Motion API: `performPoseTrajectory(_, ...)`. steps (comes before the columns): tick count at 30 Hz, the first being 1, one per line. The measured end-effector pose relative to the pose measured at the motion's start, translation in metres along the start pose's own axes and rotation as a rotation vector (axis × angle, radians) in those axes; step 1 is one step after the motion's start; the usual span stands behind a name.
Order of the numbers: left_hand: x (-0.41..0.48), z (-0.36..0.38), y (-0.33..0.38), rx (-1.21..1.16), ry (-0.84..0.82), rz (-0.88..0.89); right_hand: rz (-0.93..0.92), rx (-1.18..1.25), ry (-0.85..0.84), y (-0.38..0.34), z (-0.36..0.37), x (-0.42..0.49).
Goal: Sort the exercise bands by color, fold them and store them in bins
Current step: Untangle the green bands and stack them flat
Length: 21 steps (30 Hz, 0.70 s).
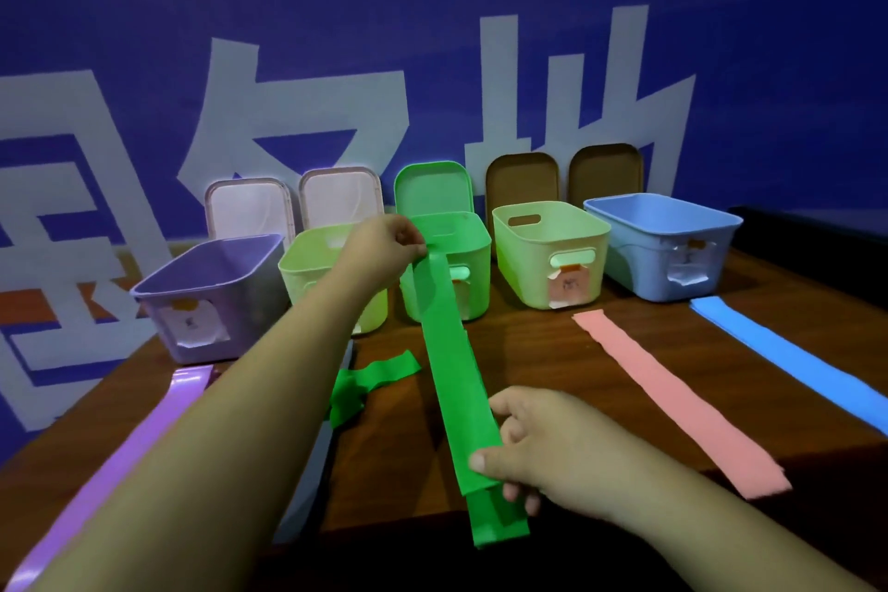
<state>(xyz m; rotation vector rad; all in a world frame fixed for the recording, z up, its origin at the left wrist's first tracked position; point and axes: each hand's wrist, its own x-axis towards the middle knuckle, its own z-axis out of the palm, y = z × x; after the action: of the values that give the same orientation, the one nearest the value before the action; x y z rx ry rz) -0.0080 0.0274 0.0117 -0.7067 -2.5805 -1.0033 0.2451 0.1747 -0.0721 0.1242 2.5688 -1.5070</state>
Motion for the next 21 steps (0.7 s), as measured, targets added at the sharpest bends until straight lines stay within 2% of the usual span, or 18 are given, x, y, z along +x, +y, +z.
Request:
performPoseTrajectory(12, -0.015, 0.079, -0.029, 0.29, -0.241, -0.103, 0.15, -0.117, -0.048, 0.007, 0.004, -0.012)
performPoseTrajectory(21, -0.017, 0.099, -0.04, 0.367, -0.284, -0.076, 0.175, -0.106, -0.038, 0.009, 0.009, -0.006)
